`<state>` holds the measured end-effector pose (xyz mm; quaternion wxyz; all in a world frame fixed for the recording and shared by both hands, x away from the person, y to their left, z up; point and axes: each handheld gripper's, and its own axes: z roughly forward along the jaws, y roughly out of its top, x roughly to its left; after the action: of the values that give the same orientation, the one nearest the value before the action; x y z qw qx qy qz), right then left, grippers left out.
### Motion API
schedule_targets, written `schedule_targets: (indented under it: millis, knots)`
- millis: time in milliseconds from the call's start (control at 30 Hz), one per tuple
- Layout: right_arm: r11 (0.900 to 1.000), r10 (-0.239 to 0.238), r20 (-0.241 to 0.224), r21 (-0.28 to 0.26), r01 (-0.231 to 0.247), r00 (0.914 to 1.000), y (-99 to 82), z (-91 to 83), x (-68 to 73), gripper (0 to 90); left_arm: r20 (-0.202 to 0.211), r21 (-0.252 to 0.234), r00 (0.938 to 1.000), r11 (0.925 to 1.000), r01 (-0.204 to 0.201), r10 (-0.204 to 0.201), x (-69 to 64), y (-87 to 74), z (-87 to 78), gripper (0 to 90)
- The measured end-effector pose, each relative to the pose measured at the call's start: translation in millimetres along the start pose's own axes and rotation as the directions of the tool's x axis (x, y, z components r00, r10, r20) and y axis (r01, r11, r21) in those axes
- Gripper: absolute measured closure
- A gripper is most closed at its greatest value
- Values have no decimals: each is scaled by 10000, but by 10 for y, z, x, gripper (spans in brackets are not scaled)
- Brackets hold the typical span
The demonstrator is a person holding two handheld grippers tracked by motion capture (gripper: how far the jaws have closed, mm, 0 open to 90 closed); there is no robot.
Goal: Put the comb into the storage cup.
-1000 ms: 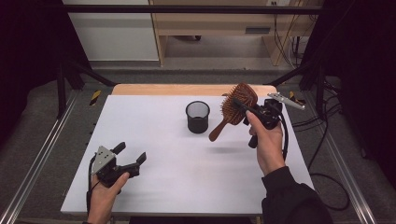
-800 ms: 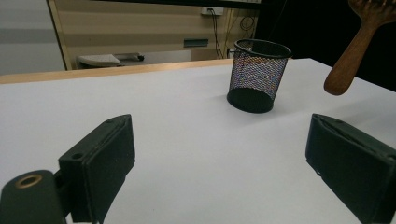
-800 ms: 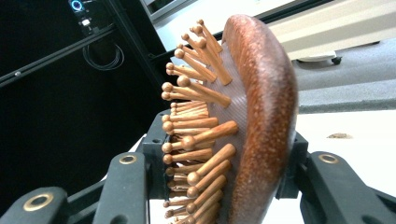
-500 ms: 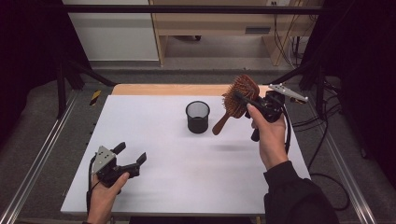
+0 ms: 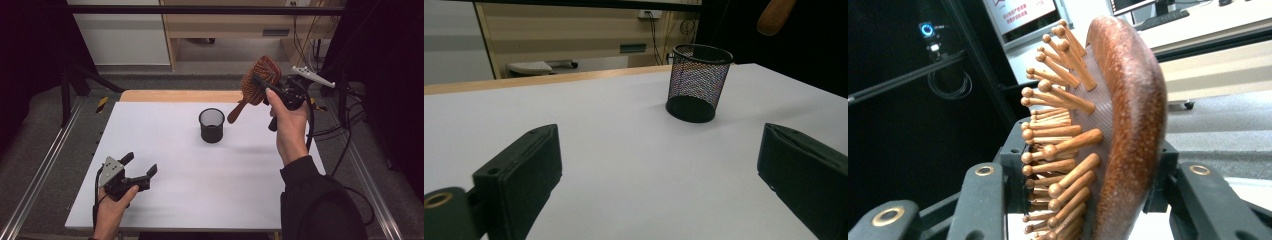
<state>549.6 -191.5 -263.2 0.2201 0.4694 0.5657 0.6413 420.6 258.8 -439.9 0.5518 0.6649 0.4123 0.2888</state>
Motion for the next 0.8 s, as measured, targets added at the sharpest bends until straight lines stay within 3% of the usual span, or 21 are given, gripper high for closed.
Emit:
schedule_targets:
  millis: [300, 800]
  knots:
    - [9998, -18, -43, -203, 17, 10000, 89, 131, 65, 514, -5, 8, 10000, 10000, 6, -6, 12, -2, -5, 22]
    - [9998, 20, -252, -218, -25, 9997, 75, 371, 148, 513, 16, 3, 10000, 10000, 9, -9, 15, -3, 0, 22]
